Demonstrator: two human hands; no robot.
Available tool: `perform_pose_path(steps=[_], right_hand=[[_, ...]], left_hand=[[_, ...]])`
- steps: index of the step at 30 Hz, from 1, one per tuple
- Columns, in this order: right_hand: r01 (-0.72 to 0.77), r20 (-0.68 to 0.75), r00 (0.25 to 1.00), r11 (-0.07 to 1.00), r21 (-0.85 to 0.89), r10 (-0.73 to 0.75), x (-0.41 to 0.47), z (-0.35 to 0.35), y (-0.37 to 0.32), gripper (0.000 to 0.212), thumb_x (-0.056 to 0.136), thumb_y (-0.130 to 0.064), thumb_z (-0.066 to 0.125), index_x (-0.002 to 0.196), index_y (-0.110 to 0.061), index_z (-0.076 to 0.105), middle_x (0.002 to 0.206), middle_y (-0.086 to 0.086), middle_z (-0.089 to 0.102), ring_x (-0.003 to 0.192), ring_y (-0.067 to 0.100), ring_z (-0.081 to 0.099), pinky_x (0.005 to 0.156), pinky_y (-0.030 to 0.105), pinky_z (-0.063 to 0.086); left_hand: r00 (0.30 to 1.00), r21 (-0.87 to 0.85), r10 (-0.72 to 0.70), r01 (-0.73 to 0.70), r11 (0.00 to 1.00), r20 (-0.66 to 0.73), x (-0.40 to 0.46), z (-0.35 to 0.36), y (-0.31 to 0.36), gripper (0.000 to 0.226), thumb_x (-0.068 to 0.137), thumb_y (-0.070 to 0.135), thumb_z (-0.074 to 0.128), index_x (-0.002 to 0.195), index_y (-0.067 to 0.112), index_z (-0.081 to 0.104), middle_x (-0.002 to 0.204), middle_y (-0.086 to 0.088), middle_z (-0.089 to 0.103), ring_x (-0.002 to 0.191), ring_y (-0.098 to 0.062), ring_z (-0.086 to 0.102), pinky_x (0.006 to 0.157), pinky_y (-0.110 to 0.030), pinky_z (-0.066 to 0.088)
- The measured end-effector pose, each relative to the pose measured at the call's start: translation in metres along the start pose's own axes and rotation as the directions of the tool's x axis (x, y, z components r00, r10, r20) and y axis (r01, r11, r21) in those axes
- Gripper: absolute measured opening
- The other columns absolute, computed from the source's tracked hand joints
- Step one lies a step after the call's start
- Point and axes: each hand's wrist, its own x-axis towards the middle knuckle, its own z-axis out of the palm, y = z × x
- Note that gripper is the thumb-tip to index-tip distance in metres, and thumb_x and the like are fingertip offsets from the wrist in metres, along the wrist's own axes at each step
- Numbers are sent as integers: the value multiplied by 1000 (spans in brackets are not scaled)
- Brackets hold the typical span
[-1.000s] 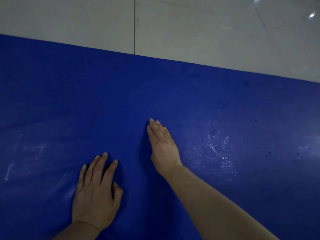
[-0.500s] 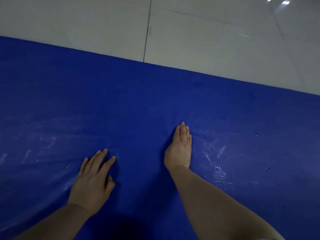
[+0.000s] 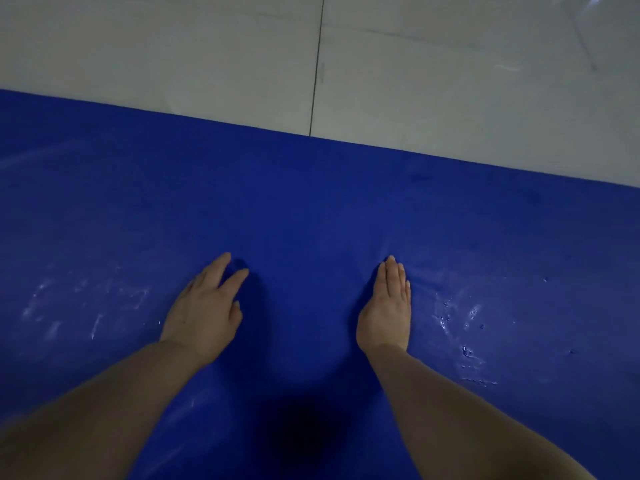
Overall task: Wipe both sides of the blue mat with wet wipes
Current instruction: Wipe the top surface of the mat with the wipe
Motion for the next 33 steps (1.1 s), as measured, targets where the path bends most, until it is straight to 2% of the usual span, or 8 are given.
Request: perform_pose_path(steps=[6,10,15,20,23,27,31,33], right_hand=[[28,-47,999,999,26,-26,1,6,3,71,85,12,33,150,-8,9,154,-8,-5,141,6,-10,116,22,-13],[2,-104,995,999,34,2,0,15,6,73,79,17,44,146,-4,25,156,1,20,143,9,4,116,26,-1],[-18,-63,998,1000,-20,17,3,13,3,85,68,22,53,145,-1,25,154,4,23,142,15,11,115,28,3],[-84,9,996,995,-56,85,7,6,-4,88,62,25,60,142,-1,34,152,3,24,140,11,11,115,25,1],[-92,-36,995,996,-12,91,6,7,-6,83,65,26,57,141,-1,36,151,2,26,142,6,6,115,25,1],[-221,-150,956,957,189,251,9,10,-17,79,75,28,43,143,-12,36,149,-19,20,139,-10,2,115,35,25],[-284,-217,919,935,211,328,48,13,-47,73,79,21,44,145,-9,32,153,-6,23,144,13,16,118,32,19],[-72,-170,981,989,129,93,59,19,-83,75,71,13,59,141,-3,39,150,6,34,139,24,33,117,30,19]], left_hand=[[994,-39,55,-58,998,-94,73,10,11,56,101,30,34,154,19,18,162,-1,-3,149,-17,-3,120,-37,-1],[987,33,77,-73,997,-142,79,33,14,57,98,37,22,149,13,32,160,-8,16,147,-22,13,119,-43,7],[986,44,96,-91,995,-137,84,35,10,61,91,37,26,142,9,43,154,-13,31,142,-28,27,115,-44,12],[987,31,113,-111,993,-110,86,30,10,60,89,35,30,140,8,46,153,-15,32,141,-29,26,116,-42,5],[984,35,132,-129,991,-120,85,32,9,60,89,35,30,141,8,43,153,-15,30,141,-29,26,116,-42,5],[972,19,143,-142,990,-184,86,35,7,60,87,35,32,139,8,44,153,-15,32,140,-29,28,116,-41,4],[967,9,152,-153,988,-203,87,38,5,61,87,36,33,140,9,44,153,-14,32,141,-28,28,117,-40,4],[969,7,148,-149,989,-196,88,39,5,61,86,36,32,140,9,45,153,-14,32,141,-27,27,117,-39,3]])
